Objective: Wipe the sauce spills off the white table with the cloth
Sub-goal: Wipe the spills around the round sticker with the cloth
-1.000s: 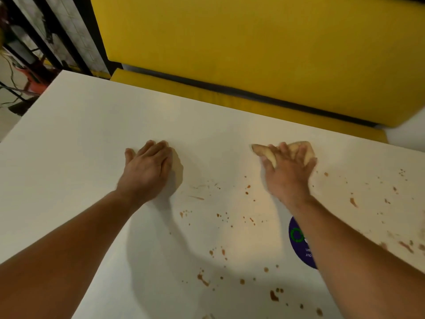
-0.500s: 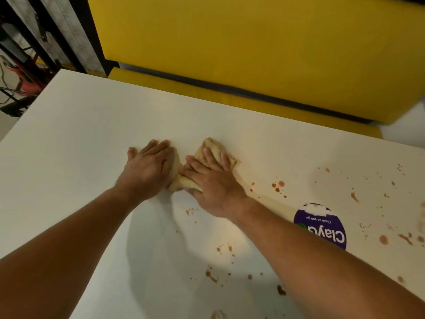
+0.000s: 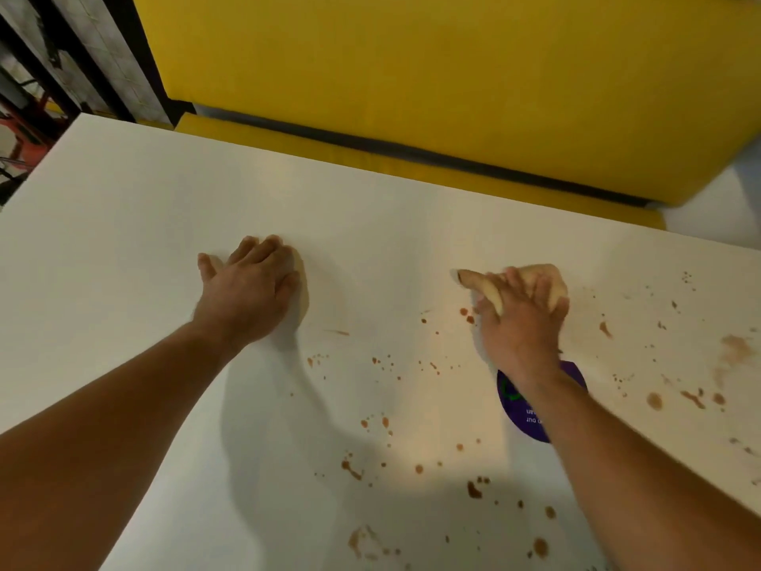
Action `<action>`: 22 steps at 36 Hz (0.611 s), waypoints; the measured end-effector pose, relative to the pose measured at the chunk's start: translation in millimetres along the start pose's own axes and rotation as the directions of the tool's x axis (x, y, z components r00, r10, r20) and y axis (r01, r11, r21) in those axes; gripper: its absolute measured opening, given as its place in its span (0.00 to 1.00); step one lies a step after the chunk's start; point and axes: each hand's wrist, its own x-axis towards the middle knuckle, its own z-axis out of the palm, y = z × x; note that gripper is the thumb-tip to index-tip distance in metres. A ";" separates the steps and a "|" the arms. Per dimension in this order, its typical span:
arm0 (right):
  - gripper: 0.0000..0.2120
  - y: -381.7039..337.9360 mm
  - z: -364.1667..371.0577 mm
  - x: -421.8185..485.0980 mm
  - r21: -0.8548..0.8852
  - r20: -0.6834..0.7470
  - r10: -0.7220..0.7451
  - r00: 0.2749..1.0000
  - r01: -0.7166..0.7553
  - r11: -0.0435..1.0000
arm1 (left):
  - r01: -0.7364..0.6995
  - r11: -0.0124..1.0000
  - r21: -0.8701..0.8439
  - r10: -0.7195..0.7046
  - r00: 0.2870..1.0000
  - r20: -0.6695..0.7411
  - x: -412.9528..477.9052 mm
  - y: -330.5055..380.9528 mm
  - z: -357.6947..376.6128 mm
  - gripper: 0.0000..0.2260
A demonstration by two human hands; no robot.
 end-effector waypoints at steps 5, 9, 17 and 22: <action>0.26 -50.9 14.4 -0.9 0.102 -0.016 0.207 0.978 -0.204 0.974 | 0.052 0.997 0.055 -0.053 0.998 0.028 0.2 5.0 -0.3 0.18; 0.27 -90.0 21.1 -3.6 0.119 -0.004 0.164 0.986 -0.162 0.980 | 0.055 0.998 0.028 -0.057 0.996 0.069 3.6 4.2 -9.5 0.18; 0.27 -156.0 32.5 -44.1 0.006 0.082 -0.383 0.920 0.383 0.924 | 0.104 0.994 -0.044 -0.092 0.970 0.225 14.7 -6.0 -20.2 0.19; 0.25 -112.9 25.6 -43.0 -0.063 0.200 -0.687 0.698 0.709 0.702 | 0.003 1.000 -0.020 0.000 0.987 0.164 7.4 -7.7 -16.3 0.18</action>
